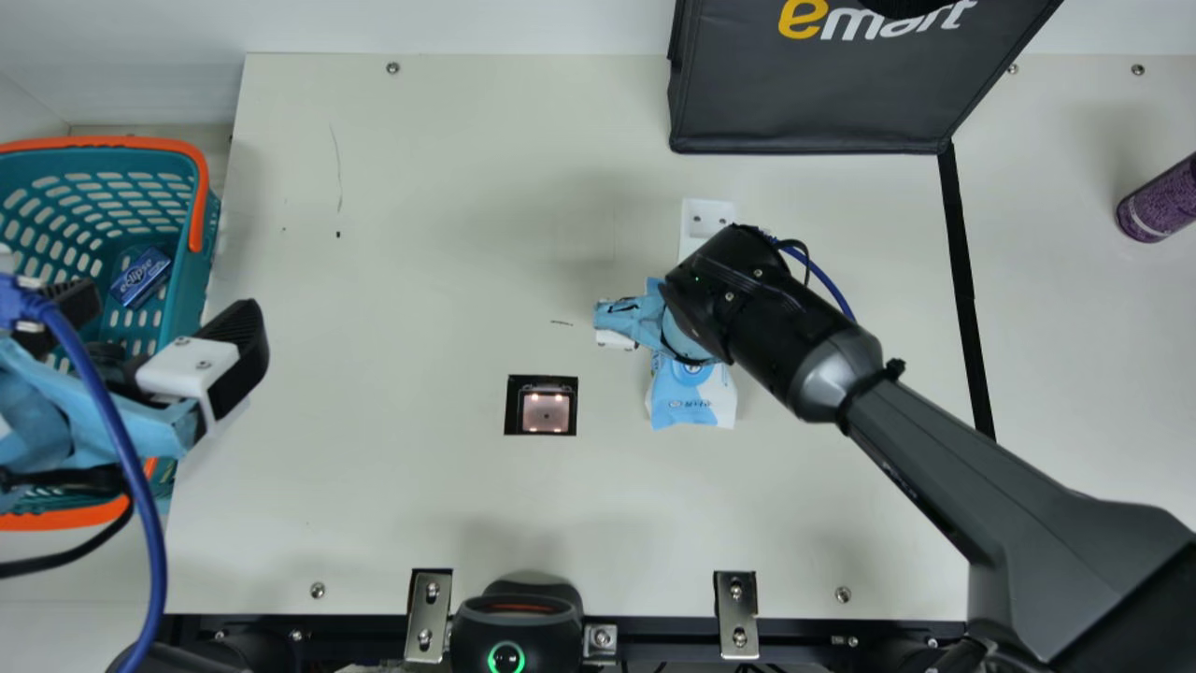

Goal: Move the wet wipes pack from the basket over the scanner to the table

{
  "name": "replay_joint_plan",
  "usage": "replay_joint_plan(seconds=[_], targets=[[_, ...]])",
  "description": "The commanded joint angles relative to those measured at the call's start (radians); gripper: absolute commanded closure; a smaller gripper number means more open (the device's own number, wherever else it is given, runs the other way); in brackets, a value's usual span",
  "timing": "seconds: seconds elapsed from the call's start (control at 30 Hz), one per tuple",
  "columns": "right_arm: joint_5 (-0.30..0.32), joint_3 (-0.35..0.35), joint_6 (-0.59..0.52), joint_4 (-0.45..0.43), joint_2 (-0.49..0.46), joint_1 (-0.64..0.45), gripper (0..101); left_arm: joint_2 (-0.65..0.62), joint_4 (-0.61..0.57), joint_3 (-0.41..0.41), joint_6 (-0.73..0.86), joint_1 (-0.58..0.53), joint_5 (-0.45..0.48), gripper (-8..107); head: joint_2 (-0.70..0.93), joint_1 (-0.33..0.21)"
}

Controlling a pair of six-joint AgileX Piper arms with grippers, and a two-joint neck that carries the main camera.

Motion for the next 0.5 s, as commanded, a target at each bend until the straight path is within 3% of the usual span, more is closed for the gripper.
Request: replay_joint_plan(seconds=[0.0,0.23,0.47], targets=[[-0.009,0.002,-0.008,0.006,0.011,-0.006,6,0.000,0.000,0.000,0.000,0.000,0.000,9,0.000,-0.030],[-0.032,0.001,-0.022,0.022,0.045,-0.022,6,0.000,0.000,0.000,0.000,0.000,0.000,9,0.000,-0.030],[-0.035,-0.004,-0.014,0.012,0.062,-0.026,53,0.000,0.000,0.000,0.000,0.000,0.000,9,0.000,-0.030]])
